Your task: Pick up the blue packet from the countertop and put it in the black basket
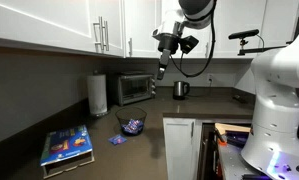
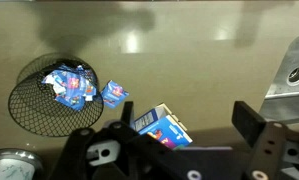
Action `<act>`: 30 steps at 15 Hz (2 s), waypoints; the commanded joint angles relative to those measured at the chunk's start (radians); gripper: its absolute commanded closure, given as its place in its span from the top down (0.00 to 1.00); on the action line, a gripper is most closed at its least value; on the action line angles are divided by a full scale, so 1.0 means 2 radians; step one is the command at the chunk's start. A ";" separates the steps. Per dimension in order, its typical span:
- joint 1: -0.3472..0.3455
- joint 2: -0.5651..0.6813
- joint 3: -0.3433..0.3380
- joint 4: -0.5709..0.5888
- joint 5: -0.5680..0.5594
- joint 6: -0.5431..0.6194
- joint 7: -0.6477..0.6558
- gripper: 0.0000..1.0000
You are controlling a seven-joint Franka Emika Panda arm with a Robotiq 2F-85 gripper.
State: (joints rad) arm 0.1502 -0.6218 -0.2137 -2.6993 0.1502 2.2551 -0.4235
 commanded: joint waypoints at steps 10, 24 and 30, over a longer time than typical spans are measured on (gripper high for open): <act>0.005 0.122 0.020 0.095 0.005 -0.014 0.009 1.00; -0.031 0.234 0.080 0.184 -0.047 -0.058 0.056 1.00; -0.041 0.232 0.088 0.181 -0.071 -0.042 0.076 1.00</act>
State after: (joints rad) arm 0.0974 -0.1533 -0.0629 -2.3351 0.0428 2.1608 -0.3098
